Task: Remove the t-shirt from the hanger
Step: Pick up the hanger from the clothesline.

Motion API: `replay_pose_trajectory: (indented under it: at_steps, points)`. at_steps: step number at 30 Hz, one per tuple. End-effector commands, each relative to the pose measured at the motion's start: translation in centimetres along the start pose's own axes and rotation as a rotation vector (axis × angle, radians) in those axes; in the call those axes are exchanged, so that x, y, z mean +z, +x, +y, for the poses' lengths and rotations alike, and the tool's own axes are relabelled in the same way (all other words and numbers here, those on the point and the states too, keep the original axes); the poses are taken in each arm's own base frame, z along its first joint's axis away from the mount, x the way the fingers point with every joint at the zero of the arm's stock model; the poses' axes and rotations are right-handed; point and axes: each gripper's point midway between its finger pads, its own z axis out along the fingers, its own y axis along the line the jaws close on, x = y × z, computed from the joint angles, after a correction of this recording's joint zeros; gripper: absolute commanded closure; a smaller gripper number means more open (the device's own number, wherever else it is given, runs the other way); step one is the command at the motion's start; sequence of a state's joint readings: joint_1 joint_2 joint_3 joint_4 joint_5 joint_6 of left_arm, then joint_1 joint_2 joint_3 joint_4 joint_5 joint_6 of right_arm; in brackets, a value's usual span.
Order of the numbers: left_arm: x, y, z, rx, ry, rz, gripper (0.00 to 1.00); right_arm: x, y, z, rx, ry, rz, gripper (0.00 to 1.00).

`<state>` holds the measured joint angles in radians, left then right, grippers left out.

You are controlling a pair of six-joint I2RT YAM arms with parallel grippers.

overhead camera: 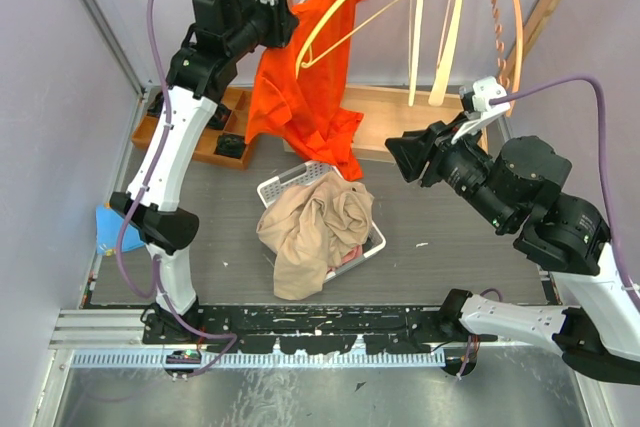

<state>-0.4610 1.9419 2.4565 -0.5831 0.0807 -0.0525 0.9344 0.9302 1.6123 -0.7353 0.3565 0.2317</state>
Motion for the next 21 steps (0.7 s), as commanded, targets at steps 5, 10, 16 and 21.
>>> replay_pose_trajectory:
  at_steps: [5, 10, 16, 21]
  points:
    - [0.3, 0.3, 0.1, 0.005, -0.019, 0.012, 0.7, -0.5, -2.3, 0.0, 0.0, 0.003, -0.07, 0.56]
    - [0.4, 0.6, 0.0, 0.021, -0.025, 0.021, 0.83, -0.6, -2.2, -0.1, -0.002, 0.003, -0.069, 0.56]
    - [0.7, -0.2, -0.1, 0.028, -0.028, -0.014, 1.0, -0.7, -2.2, -0.1, 0.0, 0.004, -0.069, 0.56]
    - [0.6, -2.3, -0.4, 0.057, -0.027, -0.094, 1.0, -1.0, -2.3, -0.3, 0.009, 0.01, -0.073, 0.56]
